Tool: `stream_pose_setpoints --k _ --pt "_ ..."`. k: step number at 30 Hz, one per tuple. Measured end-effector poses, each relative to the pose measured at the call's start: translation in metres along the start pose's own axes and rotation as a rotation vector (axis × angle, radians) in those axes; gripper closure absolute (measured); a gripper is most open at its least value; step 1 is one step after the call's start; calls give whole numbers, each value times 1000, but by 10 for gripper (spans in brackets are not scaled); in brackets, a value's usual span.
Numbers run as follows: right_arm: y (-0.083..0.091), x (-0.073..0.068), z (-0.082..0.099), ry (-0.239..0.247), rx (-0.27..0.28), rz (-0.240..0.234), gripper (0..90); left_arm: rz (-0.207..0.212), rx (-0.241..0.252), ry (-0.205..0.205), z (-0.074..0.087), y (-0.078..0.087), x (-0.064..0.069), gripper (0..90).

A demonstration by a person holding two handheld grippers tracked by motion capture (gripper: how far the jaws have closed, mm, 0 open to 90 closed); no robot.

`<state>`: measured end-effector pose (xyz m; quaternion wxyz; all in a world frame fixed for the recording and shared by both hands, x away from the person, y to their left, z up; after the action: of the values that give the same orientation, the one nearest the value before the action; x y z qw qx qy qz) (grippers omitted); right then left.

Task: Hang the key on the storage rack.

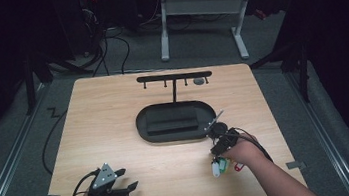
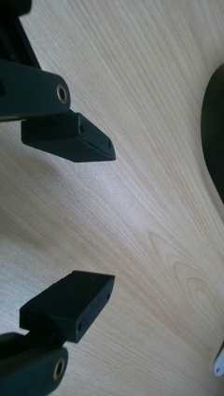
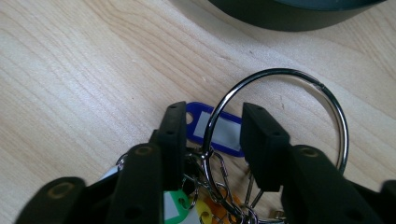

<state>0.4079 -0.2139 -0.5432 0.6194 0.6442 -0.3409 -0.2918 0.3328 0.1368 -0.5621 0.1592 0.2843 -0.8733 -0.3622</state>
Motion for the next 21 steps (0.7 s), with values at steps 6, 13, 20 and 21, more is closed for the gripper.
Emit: stream_pose_setpoints --k 6,13,20,21 --pt "5 -2 1 57 -28 19 862 4 -5 4 2 0 -1 347" --pt "42 1 10 100 -6 78 868 5 -10 1 1 -1 0 348" --pt "72 5 21 150 -2 104 873 9 -12 3 2 -2 1 348" --pt "77 6 22 153 -2 108 873 9 -13 3 2 -2 0 348"
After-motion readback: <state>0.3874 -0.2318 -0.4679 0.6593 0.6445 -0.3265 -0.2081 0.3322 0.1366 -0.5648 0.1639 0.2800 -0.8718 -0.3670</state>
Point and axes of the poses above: each handheld gripper's, and its own axes: y roughly backward along the jaws, z roughly out of its underside, x roughly to its right, the point moved 6 cm from there along -y, roughly forward along the jaws, and after that the axes turned 9 degrees about -x, right-handed, at the moved point
